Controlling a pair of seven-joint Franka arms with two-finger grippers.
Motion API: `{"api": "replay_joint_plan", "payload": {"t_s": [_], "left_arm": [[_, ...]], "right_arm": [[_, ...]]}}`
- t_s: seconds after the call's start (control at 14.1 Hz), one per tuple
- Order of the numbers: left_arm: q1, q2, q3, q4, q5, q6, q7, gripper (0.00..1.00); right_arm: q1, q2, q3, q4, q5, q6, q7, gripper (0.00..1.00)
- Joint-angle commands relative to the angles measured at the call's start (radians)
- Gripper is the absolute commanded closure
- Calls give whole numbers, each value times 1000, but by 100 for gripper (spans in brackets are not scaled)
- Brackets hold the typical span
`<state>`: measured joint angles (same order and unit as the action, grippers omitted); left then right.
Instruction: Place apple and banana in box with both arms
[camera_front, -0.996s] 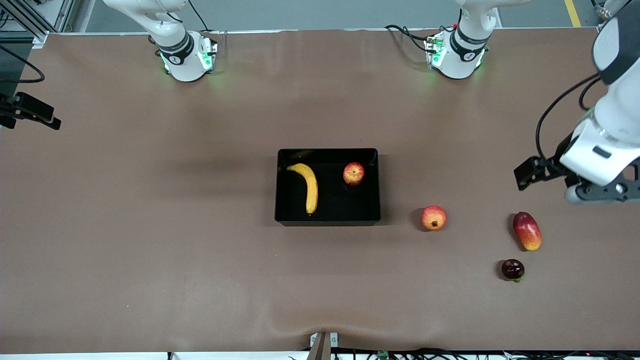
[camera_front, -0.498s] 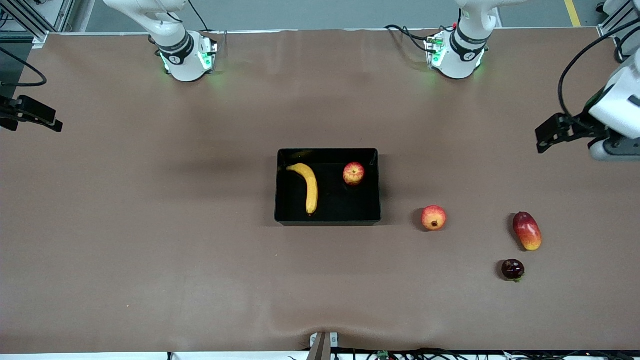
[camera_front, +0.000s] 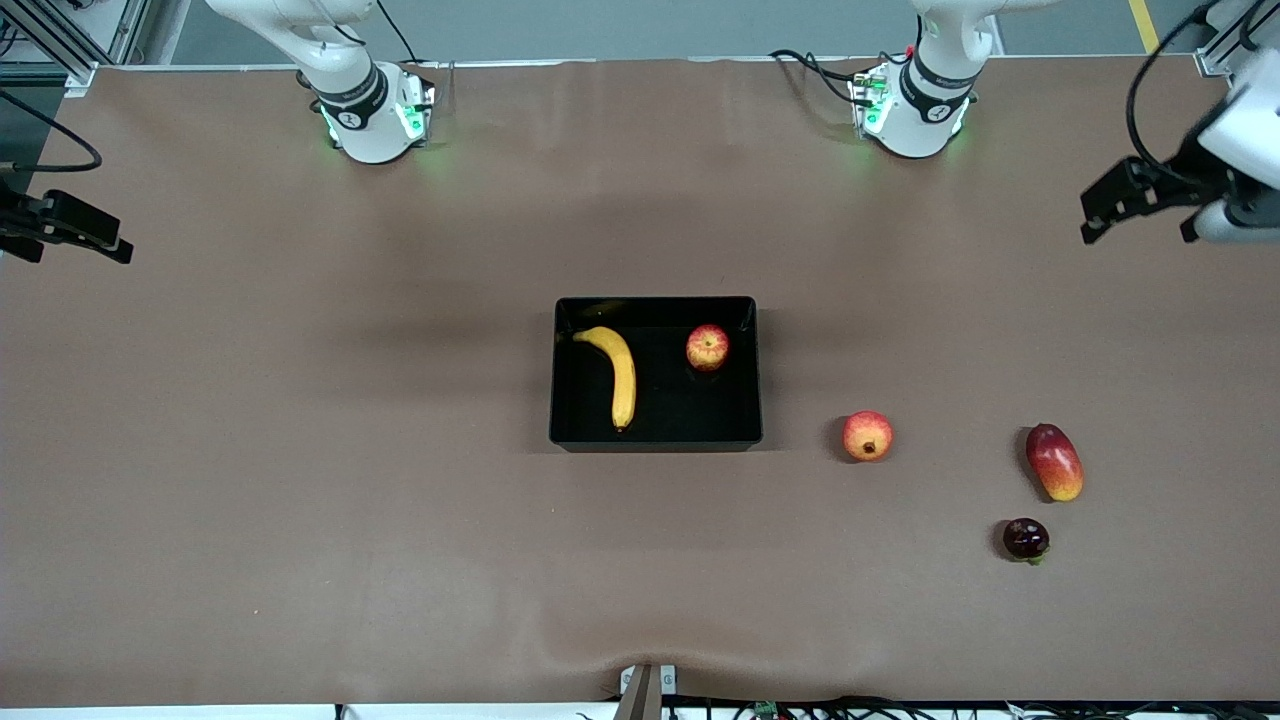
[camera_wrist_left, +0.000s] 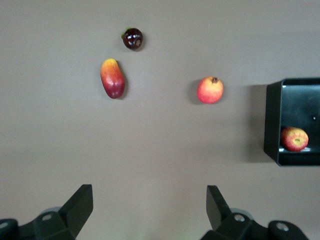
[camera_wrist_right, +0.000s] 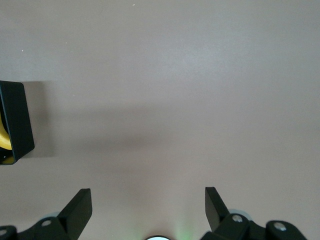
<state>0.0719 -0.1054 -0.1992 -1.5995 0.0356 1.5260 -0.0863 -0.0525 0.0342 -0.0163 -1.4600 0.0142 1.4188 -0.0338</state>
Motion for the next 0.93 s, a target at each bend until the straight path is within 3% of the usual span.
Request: {"api": "replay_joint_plan", "payload": {"t_s": [0.0,0.21,0.85], "left_arm": [[-30,-80,32,-88,-19,17,-10,0],[-70,-88,69,-86,-19,13,-38,0],[-55,-37,67,-37,-31,8,-23,0]], "right_arm": [[2,3,1,13,3,-18,-3,0],[-6,1,-1,13,10,-24,5,0],[-9,-5,-4,16,12,-61,-5,0]]}}
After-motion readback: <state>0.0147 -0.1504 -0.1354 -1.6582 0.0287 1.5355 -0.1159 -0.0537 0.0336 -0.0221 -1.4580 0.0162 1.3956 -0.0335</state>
